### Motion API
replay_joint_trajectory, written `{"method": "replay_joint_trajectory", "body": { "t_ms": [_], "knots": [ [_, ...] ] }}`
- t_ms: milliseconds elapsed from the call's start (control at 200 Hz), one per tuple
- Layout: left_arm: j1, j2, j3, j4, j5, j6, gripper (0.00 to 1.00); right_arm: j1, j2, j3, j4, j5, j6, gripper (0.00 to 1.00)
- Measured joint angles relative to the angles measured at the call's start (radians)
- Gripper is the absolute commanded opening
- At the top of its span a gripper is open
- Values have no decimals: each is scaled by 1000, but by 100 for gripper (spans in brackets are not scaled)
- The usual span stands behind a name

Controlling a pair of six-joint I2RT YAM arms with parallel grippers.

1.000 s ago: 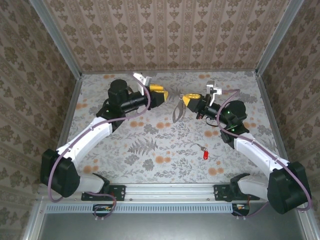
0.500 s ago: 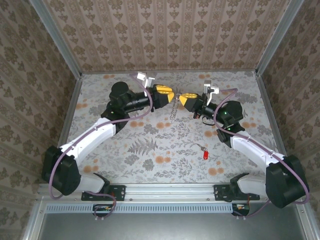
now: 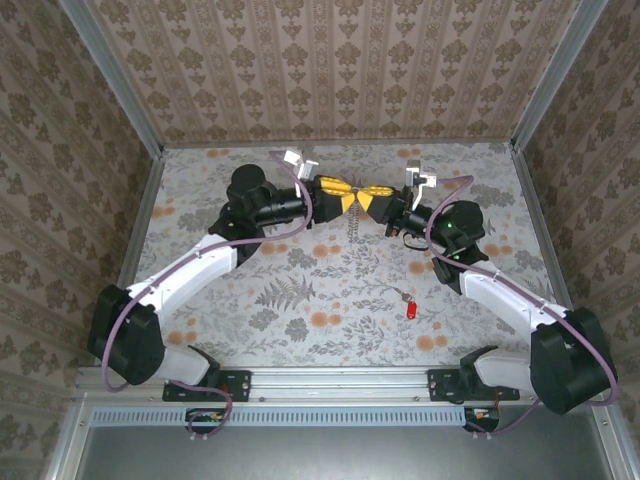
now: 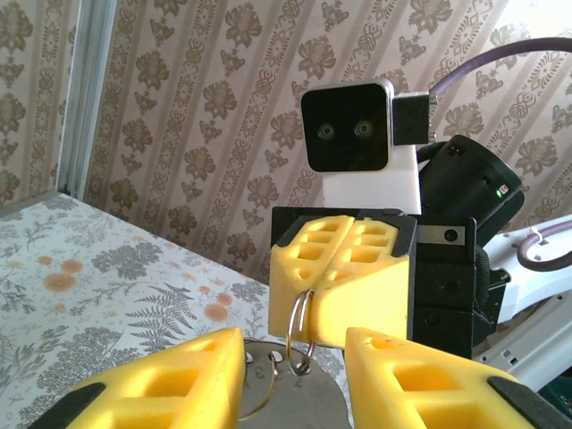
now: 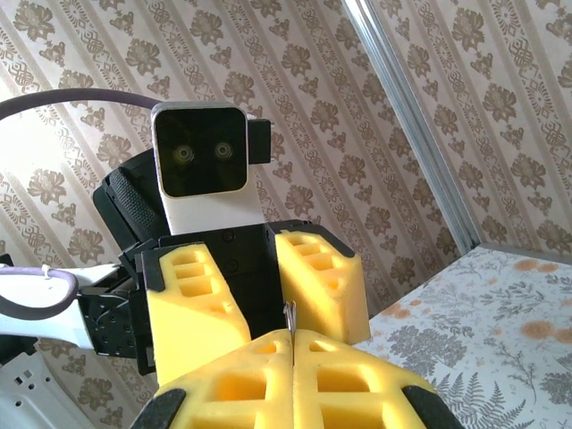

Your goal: Put the keys on the keyring

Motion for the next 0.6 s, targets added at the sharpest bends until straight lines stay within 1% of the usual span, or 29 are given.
{"method": "replay_joint_trajectory", "body": {
  "t_ms": [165, 350, 440, 600],
  "knots": [
    [-3, 10, 6, 0, 10, 0, 27, 3, 2, 0, 0, 0, 0, 0],
    [-5, 11, 13, 2, 11, 0, 27, 3, 2, 0, 0, 0, 0, 0],
    [-5, 11, 13, 4, 11, 0, 21, 3, 2, 0, 0, 0, -1, 0],
    [-6, 11, 13, 16, 10, 0, 6, 3, 2, 0, -3, 0, -4, 0]
  ]
}}
